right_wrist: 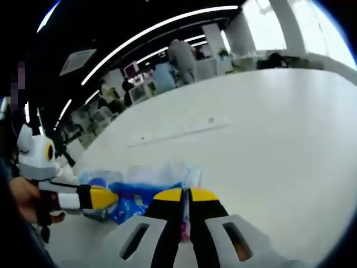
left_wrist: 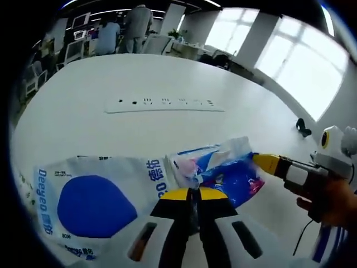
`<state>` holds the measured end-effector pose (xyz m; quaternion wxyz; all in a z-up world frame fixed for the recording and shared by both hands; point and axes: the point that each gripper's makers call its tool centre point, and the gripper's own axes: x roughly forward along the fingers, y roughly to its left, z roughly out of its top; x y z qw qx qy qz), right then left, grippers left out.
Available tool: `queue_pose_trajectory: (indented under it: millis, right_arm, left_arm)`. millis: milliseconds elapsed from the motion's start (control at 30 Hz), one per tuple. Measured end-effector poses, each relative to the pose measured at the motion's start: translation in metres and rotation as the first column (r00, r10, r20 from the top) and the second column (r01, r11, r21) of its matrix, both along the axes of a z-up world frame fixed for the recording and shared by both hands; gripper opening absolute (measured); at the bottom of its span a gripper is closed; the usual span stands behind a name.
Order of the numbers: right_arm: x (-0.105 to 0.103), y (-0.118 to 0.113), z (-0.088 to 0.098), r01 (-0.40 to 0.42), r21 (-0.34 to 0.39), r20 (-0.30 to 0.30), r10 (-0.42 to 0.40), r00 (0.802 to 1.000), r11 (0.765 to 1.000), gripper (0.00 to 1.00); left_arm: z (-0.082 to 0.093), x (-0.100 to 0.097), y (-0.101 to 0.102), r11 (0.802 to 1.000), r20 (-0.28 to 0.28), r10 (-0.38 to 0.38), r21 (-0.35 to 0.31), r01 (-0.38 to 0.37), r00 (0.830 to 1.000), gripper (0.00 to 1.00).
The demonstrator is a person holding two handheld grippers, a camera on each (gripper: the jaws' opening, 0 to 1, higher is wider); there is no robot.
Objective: Arrange the tabletop items into an orderly group along one side of the table until the central work area is clear of visible clutter.
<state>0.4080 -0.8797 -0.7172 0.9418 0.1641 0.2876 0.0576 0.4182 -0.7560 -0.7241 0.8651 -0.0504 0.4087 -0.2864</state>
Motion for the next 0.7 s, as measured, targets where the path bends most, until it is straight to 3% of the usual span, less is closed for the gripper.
queue_pose_trajectory:
  millis: [467, 700]
  right_arm:
    - [-0.0063, -0.0020, 0.0001, 0.008, -0.005, -0.003, -0.008, 1.000, 1.000, 0.01]
    - [-0.0074, -0.0015, 0.0007, -0.013, -0.045, 0.002, 0.013, 1.000, 0.999, 0.08]
  left_arm:
    - [0.0007, -0.0036, -0.0017, 1.000, -0.002, 0.001, 0.000, -0.001, 1.000, 0.04]
    - [0.0020, -0.0043, -0.0015, 1.000, -0.008, -0.005, 0.005, 0.005, 1.000, 0.06]
